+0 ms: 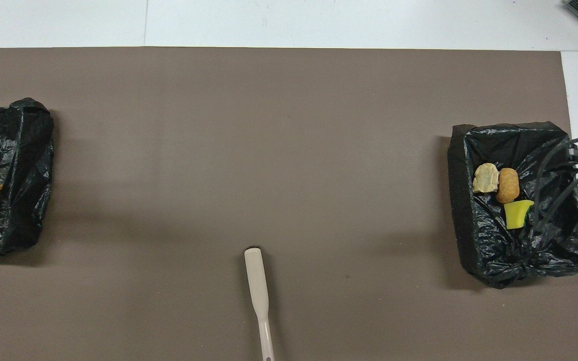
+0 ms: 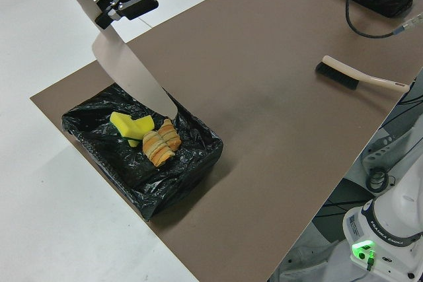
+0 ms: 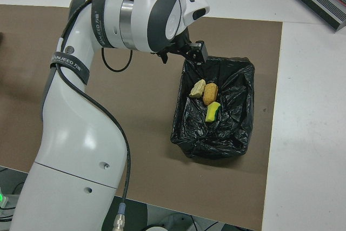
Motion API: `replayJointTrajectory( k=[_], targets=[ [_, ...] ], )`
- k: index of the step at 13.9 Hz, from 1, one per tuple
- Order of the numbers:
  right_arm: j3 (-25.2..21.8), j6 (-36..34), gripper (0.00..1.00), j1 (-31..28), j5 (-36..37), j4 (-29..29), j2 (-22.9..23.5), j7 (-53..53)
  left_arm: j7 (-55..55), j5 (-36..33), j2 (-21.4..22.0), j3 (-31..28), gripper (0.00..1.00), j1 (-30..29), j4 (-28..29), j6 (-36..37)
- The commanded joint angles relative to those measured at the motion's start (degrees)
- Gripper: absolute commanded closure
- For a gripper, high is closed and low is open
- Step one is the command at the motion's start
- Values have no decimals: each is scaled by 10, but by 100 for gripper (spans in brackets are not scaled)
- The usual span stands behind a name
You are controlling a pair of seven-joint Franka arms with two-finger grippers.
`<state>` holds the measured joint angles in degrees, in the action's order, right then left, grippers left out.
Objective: Sweep and dump trash in bin
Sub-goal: 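Bring the empty dustpan back toward the table center with the left gripper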
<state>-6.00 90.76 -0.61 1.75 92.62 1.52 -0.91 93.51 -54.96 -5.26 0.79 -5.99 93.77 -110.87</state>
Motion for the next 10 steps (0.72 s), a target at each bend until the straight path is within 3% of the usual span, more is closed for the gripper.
replayJointTrajectory(
  k=[1, 5, 7, 10],
  targets=[
    [5, 3, 0, -14, 8, -17, -1, 18, -82, 74, 30, -7, 100, 82, 27, 90],
    [12, 20, 0, -12, 7, 29, -44, 18, -163, 273, 40, -7, 100, 111, 53, 97],
    [12, 16, 0, -15, 7, 24, -44, 18, -234, 296, 34, -7, 100, 147, 61, 96],
    [14, 26, 0, -37, 4, 6, -35, 28, -454, 350, 7, -7, 100, 212, 62, 88]
  ],
)
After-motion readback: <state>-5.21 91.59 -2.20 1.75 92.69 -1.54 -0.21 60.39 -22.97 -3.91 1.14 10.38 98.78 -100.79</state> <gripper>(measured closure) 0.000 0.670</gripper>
